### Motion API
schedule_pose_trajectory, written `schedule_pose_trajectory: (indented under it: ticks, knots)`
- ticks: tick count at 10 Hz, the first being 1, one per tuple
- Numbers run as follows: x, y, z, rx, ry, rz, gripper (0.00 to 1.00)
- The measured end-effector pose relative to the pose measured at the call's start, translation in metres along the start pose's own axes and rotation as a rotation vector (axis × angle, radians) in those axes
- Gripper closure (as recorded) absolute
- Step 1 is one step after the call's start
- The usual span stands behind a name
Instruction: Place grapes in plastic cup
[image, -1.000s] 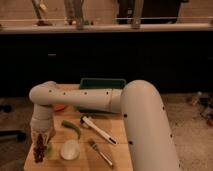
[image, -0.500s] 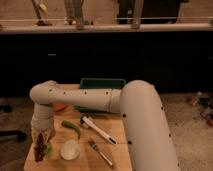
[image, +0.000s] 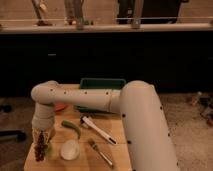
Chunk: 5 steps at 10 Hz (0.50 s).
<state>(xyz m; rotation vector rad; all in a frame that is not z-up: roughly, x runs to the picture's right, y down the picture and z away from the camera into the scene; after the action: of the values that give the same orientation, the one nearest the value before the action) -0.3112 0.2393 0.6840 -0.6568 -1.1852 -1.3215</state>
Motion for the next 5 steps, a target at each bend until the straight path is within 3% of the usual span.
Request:
schedule_pose_trajectory:
  ticks: [5]
  knots:
    - [0.0000, 0.0001, 0.0002, 0.000, 0.000, 0.000, 0.34]
